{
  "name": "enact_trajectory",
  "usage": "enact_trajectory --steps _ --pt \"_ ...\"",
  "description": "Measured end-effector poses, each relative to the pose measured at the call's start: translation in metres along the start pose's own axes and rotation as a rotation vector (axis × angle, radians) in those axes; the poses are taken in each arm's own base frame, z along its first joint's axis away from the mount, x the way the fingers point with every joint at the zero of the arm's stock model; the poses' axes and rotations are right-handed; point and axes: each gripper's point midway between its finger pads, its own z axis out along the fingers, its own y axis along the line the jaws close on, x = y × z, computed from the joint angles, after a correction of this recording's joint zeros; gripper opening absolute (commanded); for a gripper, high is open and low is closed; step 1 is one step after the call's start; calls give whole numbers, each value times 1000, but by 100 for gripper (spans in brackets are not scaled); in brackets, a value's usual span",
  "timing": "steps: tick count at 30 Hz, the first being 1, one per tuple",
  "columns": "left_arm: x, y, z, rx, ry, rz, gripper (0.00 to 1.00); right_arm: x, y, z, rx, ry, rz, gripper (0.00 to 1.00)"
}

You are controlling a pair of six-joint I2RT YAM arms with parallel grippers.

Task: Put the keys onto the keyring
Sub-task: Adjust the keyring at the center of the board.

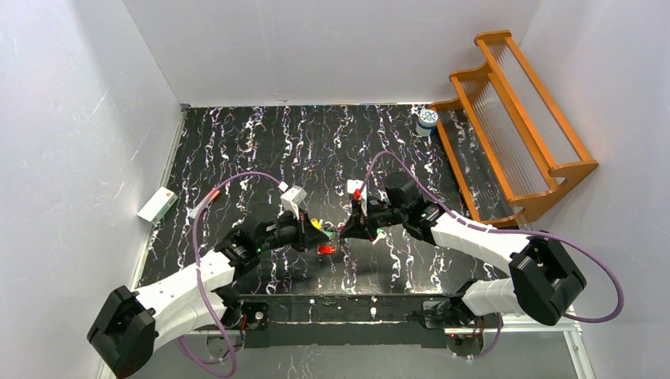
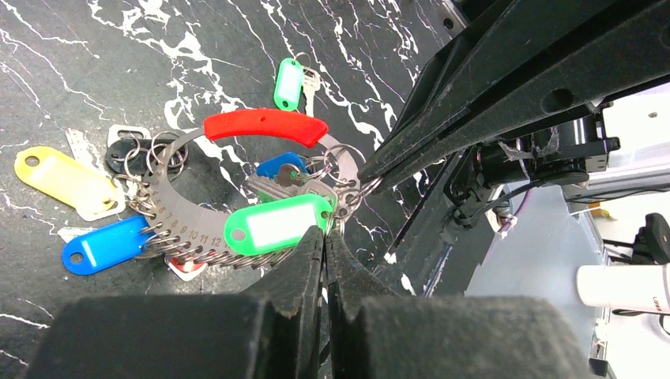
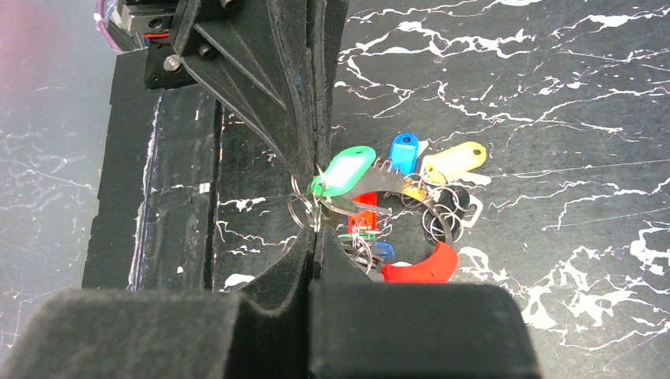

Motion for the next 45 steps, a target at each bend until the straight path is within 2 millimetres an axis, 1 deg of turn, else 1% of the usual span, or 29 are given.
enact_trajectory --steps 11,12,13,14,15,17,20,23,26,28,32,35,38,41,43,45 --pt "-15 0 -6 -69 19 51 0 -9 -2 0 2 -15 -19 1" --pt "-15 0 -6 -74 24 55 0 -10 -2 0 2 -15 -20 4" --pt "-16 0 -6 -78 28 58 0 -10 -2 0 2 -15 -20 17" --pt "-16 0 -6 -82 32 60 0 -10 -2 0 3 -15 -20 24" --pt "-17 0 -6 -85 33 62 0 -9 -2 0 4 -15 -16 35" --pt "-20 0 -6 -95 30 63 0 -9 -3 0 13 -11 -17 46" --pt "-25 0 -6 -109 18 55 0 -8 -8 -1 39 -6 -15 54" --pt "-28 2 -5 -128 4 30 0 -12 -12 -4 79 -12 -27 57" --pt "-30 3 -5 -146 -9 -13 0 -24 -14 -12 121 -50 -68 58" --pt "-31 5 -4 -158 -16 -41 0 -31 -13 -17 147 -80 -99 58" --pt "-36 7 -1 -186 -35 -104 0 -35 -9 -20 187 -111 -153 54" --pt "-43 6 0 -200 -56 -139 0 -32 2 -10 185 -99 -220 52" --pt "-46 7 1 -212 -73 -163 0 -25 22 7 171 -68 -303 52" --pt "-48 7 2 -215 -77 -178 0 -15 35 22 185 -35 -380 52" --pt "-49 6 2 -215 -79 -186 0 -7 34 28 230 -5 -424 53" --pt "-49 6 2 -216 -80 -191 0 0 28 29 289 18 -460 53"
